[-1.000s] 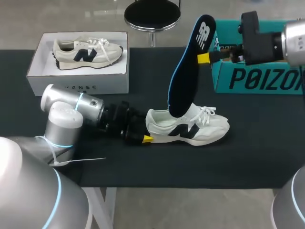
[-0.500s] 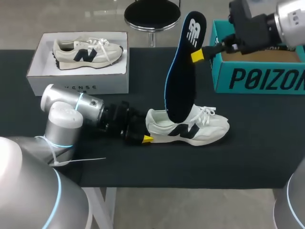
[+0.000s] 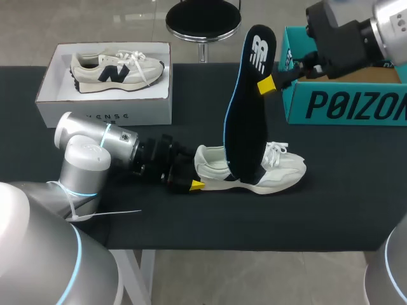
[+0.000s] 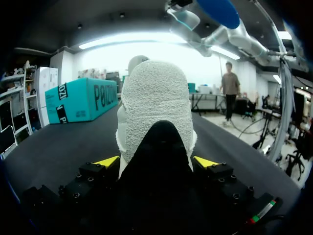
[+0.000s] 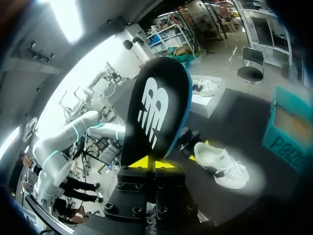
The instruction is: Take the shoe out of the shoebox, open the shoe tongue, remove and reinsert the insole, then place the shoe into the shoebox
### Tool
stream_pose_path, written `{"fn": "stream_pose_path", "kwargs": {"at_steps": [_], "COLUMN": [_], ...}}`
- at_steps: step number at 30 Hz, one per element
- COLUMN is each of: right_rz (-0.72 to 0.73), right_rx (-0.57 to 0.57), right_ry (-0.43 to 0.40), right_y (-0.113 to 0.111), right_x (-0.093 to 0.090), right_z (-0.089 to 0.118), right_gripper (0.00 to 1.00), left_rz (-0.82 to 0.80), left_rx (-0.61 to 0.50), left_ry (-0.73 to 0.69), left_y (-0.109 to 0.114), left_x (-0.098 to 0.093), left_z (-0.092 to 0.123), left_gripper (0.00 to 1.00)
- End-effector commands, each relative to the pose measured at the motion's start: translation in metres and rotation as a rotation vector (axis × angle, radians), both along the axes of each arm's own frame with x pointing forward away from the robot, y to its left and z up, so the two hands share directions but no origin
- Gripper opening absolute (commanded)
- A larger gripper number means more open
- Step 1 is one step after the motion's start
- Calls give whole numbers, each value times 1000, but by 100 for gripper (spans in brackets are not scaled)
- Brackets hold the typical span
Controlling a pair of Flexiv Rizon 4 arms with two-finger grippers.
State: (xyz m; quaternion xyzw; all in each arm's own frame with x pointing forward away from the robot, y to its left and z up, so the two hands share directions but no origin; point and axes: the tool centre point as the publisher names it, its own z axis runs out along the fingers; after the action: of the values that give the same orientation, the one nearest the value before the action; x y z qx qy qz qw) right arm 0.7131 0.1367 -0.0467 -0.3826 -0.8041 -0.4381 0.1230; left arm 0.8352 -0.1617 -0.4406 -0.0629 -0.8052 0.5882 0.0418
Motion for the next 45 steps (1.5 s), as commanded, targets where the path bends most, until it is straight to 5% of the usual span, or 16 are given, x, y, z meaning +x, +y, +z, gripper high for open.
{"fn": "stream_pose_path", "kwargs": {"at_steps": [1, 13, 45], "right_rz": [12, 126, 111], "right_rx": [-16, -85, -94], "right_ry": [-7, -28, -53], "right_y": [-1, -10, -14], "right_x": [-2, -8, -7], "right_z": [2, 4, 3], "right_gripper": [0, 0, 0], "left_rz": [-1, -1, -1], "left_rx": [1, 1, 1], "left_ry": [0, 0, 0], "left_y": [-1, -1, -1], "left_x": [0, 0, 0], "left_z": [-7, -7, -7], "left_gripper": [0, 0, 0]}}
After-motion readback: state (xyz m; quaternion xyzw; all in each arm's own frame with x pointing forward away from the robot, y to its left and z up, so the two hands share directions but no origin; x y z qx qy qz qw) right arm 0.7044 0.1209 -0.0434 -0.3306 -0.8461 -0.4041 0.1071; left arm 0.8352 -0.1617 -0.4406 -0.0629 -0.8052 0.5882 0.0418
